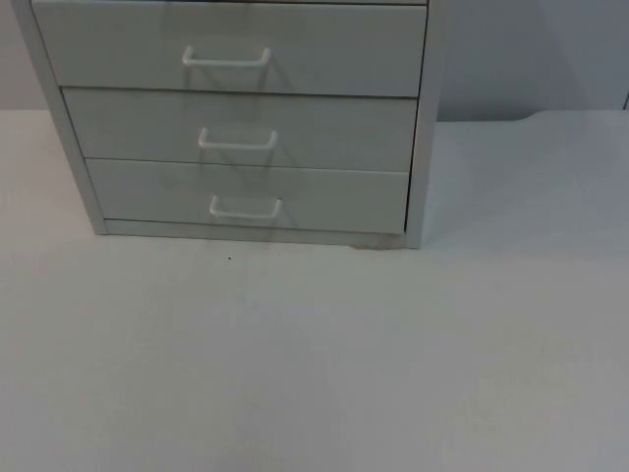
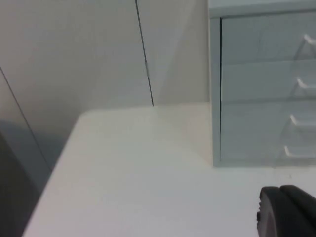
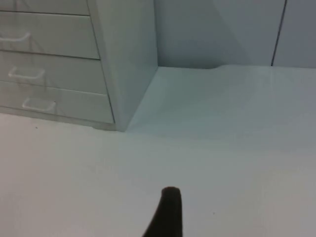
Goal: Open the drawer with the left hand, place the block into the drawer with the right hand, then close the drawer with the left hand.
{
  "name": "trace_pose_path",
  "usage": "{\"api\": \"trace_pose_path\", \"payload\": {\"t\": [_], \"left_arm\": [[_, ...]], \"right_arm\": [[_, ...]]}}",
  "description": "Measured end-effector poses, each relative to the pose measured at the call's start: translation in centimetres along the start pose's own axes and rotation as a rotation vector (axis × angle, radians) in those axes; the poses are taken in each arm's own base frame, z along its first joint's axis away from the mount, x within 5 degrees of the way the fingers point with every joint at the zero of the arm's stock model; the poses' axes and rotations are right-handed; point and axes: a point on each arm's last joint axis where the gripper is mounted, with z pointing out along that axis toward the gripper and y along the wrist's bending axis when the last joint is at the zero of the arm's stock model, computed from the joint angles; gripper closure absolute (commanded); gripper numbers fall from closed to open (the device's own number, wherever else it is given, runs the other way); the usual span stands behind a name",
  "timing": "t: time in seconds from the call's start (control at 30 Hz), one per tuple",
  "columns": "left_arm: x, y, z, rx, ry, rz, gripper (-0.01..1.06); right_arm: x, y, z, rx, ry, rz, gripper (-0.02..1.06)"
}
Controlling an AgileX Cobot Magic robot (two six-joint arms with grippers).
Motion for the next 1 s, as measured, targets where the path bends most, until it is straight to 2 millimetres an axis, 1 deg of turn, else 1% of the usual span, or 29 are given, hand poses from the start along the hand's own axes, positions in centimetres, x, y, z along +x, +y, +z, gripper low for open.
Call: {"api": "trace_pose_path", "payload": {"t": [0.13,0.17,0.27,0.3,0.43,0.57,1.0], "left_arm": [[2.5,-0.1,2.6,0.012,0.134,-0.010,1.05],[2.5,-0.1,2.6,0.012,0.134,-0.010,1.05],[3.9,-0.1,3.8,0.009,0.197,-0.014,1.05],[3.9,-0.1,3.8,0.009,0.197,-0.014,1.05],[4.3,0.0,4.2,0.004,0.214,-0.026,1.05],[4.2,-0.1,4.2,0.007,0.207,-0.045,1.05],[4.3,-0.1,4.3,0.010,0.207,-0.075,1.05]], "right_arm": [[0.2,-0.4,0.3,0.042,0.012,-0.016,0.32],[0.2,-0.4,0.3,0.042,0.012,-0.016,0.32],[0.9,-0.7,1.0,0.065,0.046,0.006,0.32],[0.9,-0.7,1.0,0.065,0.046,0.006,0.32],[1.9,-1.0,2.1,0.077,0.099,0.022,0.32],[2.6,-1.1,2.8,0.079,0.127,0.025,0.32],[2.5,-1.1,2.9,0.079,0.121,0.020,0.32]]}}
